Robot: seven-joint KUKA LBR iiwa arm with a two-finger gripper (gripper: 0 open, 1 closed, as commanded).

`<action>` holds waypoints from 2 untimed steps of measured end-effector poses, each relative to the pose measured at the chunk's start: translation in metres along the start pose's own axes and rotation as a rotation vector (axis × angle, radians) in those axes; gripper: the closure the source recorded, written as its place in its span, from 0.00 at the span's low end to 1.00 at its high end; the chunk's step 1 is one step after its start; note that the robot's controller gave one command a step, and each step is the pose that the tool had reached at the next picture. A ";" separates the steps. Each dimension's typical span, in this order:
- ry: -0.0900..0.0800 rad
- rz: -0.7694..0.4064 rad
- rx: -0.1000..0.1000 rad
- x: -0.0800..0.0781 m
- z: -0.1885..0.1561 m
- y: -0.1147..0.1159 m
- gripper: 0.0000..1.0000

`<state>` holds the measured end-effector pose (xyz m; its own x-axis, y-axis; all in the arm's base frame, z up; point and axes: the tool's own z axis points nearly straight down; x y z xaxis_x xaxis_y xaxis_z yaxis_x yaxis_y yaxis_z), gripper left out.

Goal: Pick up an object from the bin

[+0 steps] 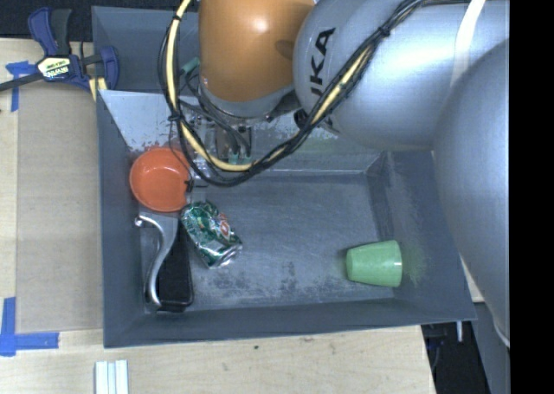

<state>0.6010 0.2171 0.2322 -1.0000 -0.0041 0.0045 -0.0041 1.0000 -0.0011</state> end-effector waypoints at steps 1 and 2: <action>-0.008 0.004 -0.003 -0.001 -0.006 -0.001 0.00; 0.003 -0.536 0.000 0.003 0.072 0.008 1.00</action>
Offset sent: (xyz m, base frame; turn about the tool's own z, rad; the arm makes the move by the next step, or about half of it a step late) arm -0.0032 0.0083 -0.0699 -0.5363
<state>0.5974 0.2252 0.1604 -0.8576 -0.5143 0.0071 -0.5143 0.8576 0.0023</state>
